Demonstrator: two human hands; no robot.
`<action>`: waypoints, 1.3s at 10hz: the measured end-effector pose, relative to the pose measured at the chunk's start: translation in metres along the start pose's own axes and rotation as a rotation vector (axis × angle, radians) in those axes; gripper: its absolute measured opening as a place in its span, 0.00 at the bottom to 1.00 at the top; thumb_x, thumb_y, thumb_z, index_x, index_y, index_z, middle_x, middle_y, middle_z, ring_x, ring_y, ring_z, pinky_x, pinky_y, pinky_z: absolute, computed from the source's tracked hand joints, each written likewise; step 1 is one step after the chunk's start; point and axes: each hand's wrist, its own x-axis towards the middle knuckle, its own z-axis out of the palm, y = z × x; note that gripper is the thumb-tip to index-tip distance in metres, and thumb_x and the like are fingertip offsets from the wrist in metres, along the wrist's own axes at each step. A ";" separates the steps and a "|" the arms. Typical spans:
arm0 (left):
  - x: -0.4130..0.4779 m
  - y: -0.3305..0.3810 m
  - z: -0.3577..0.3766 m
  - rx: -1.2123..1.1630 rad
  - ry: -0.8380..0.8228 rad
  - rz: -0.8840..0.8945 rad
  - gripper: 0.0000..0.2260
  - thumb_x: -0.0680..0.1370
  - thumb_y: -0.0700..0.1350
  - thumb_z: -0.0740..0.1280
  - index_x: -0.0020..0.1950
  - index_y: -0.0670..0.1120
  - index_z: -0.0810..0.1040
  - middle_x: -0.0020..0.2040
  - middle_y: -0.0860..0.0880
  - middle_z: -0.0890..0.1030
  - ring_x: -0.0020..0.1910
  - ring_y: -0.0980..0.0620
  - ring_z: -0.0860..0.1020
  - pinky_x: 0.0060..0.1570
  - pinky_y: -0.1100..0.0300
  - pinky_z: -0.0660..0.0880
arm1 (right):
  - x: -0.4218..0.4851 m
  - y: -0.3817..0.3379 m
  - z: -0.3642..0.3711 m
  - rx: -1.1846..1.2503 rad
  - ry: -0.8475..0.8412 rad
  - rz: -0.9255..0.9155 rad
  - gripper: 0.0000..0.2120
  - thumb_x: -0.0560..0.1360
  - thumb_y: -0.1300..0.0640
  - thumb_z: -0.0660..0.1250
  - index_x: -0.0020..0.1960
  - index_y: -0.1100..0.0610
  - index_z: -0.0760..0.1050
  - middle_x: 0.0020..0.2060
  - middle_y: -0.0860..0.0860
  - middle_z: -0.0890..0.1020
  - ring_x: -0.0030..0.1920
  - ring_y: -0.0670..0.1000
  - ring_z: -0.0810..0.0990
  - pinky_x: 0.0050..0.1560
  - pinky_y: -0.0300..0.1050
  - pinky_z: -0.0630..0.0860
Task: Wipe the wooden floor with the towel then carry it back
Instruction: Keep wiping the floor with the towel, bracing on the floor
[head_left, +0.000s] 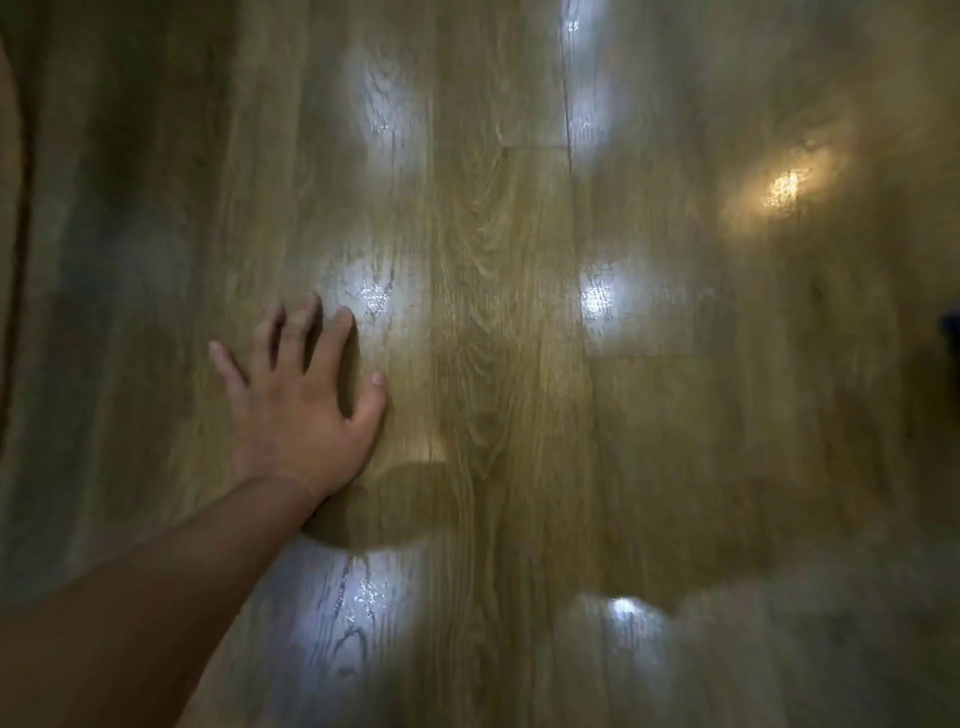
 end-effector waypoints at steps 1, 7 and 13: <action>-0.001 -0.001 0.000 -0.008 0.007 -0.003 0.32 0.75 0.63 0.51 0.74 0.50 0.68 0.78 0.46 0.63 0.78 0.42 0.56 0.72 0.29 0.47 | 0.018 0.019 -0.033 -0.021 0.118 0.271 0.32 0.75 0.39 0.52 0.78 0.45 0.61 0.80 0.53 0.57 0.75 0.70 0.58 0.74 0.67 0.54; 0.006 -0.016 0.019 -0.025 0.117 0.033 0.27 0.77 0.65 0.55 0.73 0.55 0.63 0.77 0.47 0.63 0.76 0.43 0.58 0.72 0.30 0.52 | -0.017 0.075 -0.034 -0.092 0.135 -0.188 0.29 0.75 0.38 0.58 0.76 0.42 0.64 0.78 0.47 0.61 0.73 0.64 0.64 0.71 0.63 0.61; -0.144 0.098 0.012 -0.150 0.151 -0.387 0.26 0.76 0.48 0.57 0.73 0.42 0.68 0.75 0.38 0.65 0.76 0.35 0.58 0.71 0.28 0.50 | -0.149 0.072 -0.034 0.016 -0.278 -0.903 0.28 0.73 0.45 0.66 0.73 0.42 0.70 0.78 0.47 0.64 0.75 0.64 0.63 0.74 0.62 0.58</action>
